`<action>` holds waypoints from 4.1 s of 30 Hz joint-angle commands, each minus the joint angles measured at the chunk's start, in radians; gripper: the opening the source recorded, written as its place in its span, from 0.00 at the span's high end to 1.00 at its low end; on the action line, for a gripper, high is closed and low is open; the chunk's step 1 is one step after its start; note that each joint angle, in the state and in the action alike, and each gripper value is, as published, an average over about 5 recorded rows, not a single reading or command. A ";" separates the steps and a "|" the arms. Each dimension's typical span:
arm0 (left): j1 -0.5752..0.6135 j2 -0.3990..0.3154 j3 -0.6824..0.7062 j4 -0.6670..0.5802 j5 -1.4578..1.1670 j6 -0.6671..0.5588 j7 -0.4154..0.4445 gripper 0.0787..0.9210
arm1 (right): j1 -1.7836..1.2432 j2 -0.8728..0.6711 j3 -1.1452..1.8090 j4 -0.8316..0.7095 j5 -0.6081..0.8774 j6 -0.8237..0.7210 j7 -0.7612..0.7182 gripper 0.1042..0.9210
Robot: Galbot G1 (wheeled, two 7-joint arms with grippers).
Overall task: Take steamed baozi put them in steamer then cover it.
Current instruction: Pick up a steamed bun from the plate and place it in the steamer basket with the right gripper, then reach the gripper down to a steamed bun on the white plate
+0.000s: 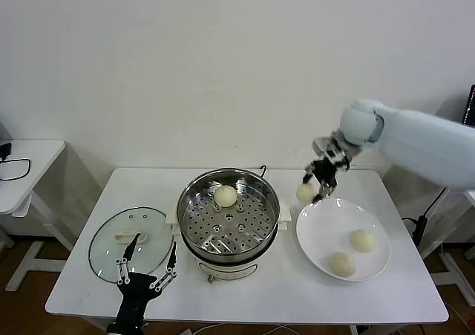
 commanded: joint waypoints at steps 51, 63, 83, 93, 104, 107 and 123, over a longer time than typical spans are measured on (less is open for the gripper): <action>-0.033 0.002 0.003 0.028 0.004 -0.004 -0.020 0.12 | -0.119 0.546 -0.147 -0.077 0.269 -0.219 0.353 0.28; -0.029 0.002 0.001 0.019 0.004 0.001 -0.020 0.12 | -0.021 0.393 -0.107 0.097 0.241 -0.217 0.324 0.12; -0.022 -0.003 0.010 -0.001 0.026 0.010 -0.019 0.12 | -0.089 -0.384 -0.010 0.174 -0.110 0.056 -0.043 0.12; -0.017 -0.006 0.000 -0.004 0.027 0.015 -0.020 0.12 | -0.458 -0.390 0.151 0.066 -0.252 0.091 -0.027 0.12; -0.017 -0.008 -0.001 0.003 0.028 0.016 -0.020 0.12 | -0.567 -0.343 0.205 0.013 -0.277 0.088 -0.014 0.12; -0.016 -0.008 -0.004 0.006 0.028 0.014 -0.020 0.12 | -0.581 -0.332 0.215 0.004 -0.278 0.088 -0.011 0.12; -0.019 -0.009 -0.005 0.015 0.028 0.012 -0.022 0.12 | -0.603 -0.292 0.226 -0.051 -0.286 0.089 -0.001 0.12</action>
